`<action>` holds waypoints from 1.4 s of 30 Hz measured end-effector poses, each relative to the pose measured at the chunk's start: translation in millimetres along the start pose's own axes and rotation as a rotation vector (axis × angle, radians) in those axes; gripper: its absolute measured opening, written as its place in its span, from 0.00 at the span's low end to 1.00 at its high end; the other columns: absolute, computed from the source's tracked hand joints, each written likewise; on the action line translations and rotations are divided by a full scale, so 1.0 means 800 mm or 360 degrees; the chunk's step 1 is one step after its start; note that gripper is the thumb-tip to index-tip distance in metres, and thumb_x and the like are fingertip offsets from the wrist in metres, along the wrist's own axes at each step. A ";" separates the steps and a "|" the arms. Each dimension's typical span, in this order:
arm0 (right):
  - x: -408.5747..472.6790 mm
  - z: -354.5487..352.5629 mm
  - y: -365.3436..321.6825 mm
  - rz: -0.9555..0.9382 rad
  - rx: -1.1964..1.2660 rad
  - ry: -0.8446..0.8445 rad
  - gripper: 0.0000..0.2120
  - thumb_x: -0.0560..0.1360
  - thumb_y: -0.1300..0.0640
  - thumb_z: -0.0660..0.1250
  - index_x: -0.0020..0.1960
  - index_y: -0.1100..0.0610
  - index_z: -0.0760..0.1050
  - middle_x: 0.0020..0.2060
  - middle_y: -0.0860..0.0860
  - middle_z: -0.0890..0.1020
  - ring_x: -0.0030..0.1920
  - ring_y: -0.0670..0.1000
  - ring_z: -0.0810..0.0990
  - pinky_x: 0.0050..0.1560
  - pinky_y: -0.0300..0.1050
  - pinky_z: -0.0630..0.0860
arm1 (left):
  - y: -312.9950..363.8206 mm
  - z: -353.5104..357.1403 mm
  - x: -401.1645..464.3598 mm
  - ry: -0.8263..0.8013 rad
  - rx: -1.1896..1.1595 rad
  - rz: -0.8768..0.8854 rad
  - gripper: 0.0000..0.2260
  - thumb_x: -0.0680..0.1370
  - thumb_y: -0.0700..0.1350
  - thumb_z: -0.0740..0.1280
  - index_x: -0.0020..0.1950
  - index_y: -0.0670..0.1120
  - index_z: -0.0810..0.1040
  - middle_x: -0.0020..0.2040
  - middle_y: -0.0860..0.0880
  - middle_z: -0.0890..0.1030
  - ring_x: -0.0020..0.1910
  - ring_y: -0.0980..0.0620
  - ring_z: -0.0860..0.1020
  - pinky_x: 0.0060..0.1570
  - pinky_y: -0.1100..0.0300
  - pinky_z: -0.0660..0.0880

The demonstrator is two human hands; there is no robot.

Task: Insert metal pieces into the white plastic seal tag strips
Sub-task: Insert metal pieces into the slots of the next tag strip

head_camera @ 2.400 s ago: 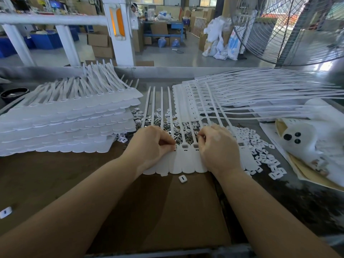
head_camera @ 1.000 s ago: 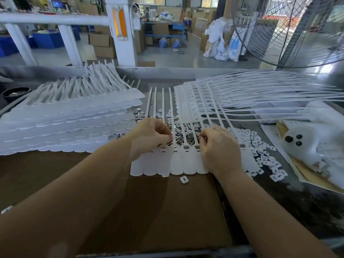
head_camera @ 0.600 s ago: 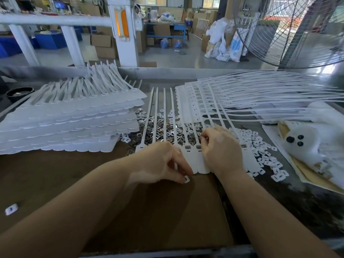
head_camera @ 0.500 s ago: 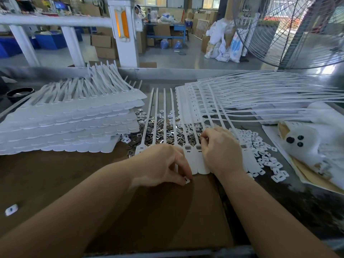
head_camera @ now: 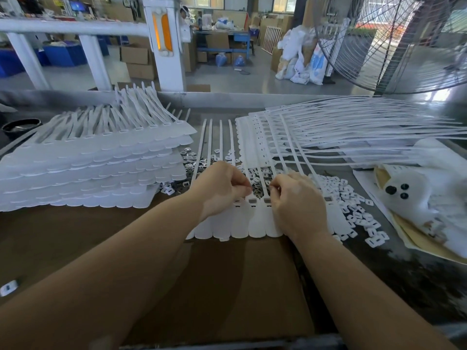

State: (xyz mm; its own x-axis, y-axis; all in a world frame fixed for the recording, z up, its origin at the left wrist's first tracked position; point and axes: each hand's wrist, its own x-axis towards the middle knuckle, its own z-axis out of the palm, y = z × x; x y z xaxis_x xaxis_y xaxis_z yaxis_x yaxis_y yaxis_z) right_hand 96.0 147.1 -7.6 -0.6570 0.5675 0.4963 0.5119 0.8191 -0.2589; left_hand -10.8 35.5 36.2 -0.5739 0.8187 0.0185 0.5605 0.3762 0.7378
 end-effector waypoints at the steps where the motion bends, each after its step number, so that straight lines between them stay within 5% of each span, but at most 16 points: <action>1: 0.000 0.000 0.000 -0.0001 0.0002 0.0006 0.08 0.77 0.57 0.61 0.47 0.58 0.78 0.43 0.51 0.79 0.47 0.51 0.73 0.44 0.37 0.58 | 0.002 0.001 0.002 -0.0017 0.0040 -0.0002 0.04 0.75 0.42 0.69 0.47 0.46 0.83 0.42 0.49 0.83 0.42 0.52 0.79 0.45 0.60 0.76; 5: 0.000 0.001 0.001 -0.0010 -0.0007 0.0012 0.08 0.77 0.57 0.61 0.46 0.58 0.77 0.43 0.51 0.79 0.47 0.51 0.73 0.43 0.37 0.57 | 0.010 0.004 0.006 -0.0111 0.0150 -0.0014 0.04 0.75 0.42 0.68 0.41 0.46 0.81 0.38 0.50 0.80 0.40 0.51 0.77 0.43 0.61 0.73; 9: 0.000 0.001 0.002 -0.0015 -0.0013 0.0000 0.08 0.77 0.56 0.60 0.47 0.58 0.77 0.44 0.51 0.79 0.47 0.51 0.74 0.46 0.39 0.62 | 0.015 0.004 0.011 -0.0167 0.0190 -0.0107 0.06 0.74 0.42 0.69 0.48 0.43 0.83 0.45 0.46 0.83 0.47 0.49 0.79 0.51 0.55 0.77; 15: 0.000 0.000 0.001 -0.0011 -0.0009 -0.0008 0.09 0.78 0.56 0.59 0.48 0.57 0.77 0.45 0.51 0.79 0.48 0.50 0.74 0.48 0.39 0.64 | 0.019 0.002 0.016 -0.0216 0.0187 -0.0218 0.06 0.71 0.42 0.73 0.36 0.49 0.78 0.37 0.51 0.78 0.39 0.53 0.75 0.37 0.62 0.74; 21: 0.000 -0.001 0.001 -0.0012 0.0000 -0.0022 0.10 0.78 0.56 0.59 0.49 0.58 0.78 0.46 0.51 0.79 0.49 0.51 0.74 0.49 0.39 0.66 | 0.023 0.000 0.023 -0.0262 0.0200 -0.0304 0.06 0.71 0.44 0.73 0.37 0.49 0.77 0.33 0.51 0.76 0.31 0.56 0.73 0.23 0.69 0.70; 27: -0.001 -0.003 0.000 0.0009 0.0026 -0.0026 0.08 0.77 0.57 0.60 0.47 0.57 0.77 0.44 0.51 0.79 0.47 0.50 0.73 0.45 0.38 0.61 | 0.000 0.004 0.011 -0.0095 0.0000 -0.0142 0.03 0.73 0.41 0.70 0.43 0.49 0.81 0.40 0.53 0.80 0.40 0.57 0.76 0.38 0.65 0.71; 32: -0.001 -0.005 0.000 0.0013 0.0107 -0.0021 0.07 0.77 0.58 0.62 0.48 0.58 0.78 0.44 0.51 0.79 0.48 0.50 0.74 0.44 0.36 0.58 | -0.018 0.019 -0.006 0.0174 0.0217 0.0112 0.03 0.77 0.46 0.66 0.48 0.51 0.79 0.45 0.54 0.75 0.45 0.57 0.73 0.42 0.66 0.67; 37: 0.002 -0.010 0.002 0.0083 0.0249 -0.0057 0.06 0.77 0.58 0.63 0.50 0.56 0.78 0.47 0.49 0.80 0.48 0.48 0.75 0.46 0.36 0.66 | -0.029 0.029 -0.015 0.0261 0.0458 0.0175 0.09 0.76 0.53 0.65 0.52 0.51 0.78 0.49 0.53 0.70 0.51 0.55 0.70 0.54 0.61 0.68; 42: 0.020 -0.012 0.003 0.0151 0.0132 -0.0179 0.08 0.78 0.56 0.61 0.53 0.51 0.78 0.51 0.50 0.77 0.45 0.50 0.76 0.42 0.40 0.68 | -0.028 0.031 -0.016 0.0291 0.0488 0.0158 0.10 0.76 0.55 0.65 0.52 0.52 0.78 0.49 0.54 0.69 0.53 0.54 0.70 0.55 0.61 0.68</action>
State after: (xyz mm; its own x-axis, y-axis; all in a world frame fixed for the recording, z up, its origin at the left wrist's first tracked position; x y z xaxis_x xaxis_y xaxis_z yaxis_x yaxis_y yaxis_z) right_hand 92.1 157.1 8.0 -0.6680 0.6446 0.3718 0.5304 0.7629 -0.3698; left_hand -1.2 27.4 2.4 -0.5893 0.7771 0.2208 0.7558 0.4338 0.4906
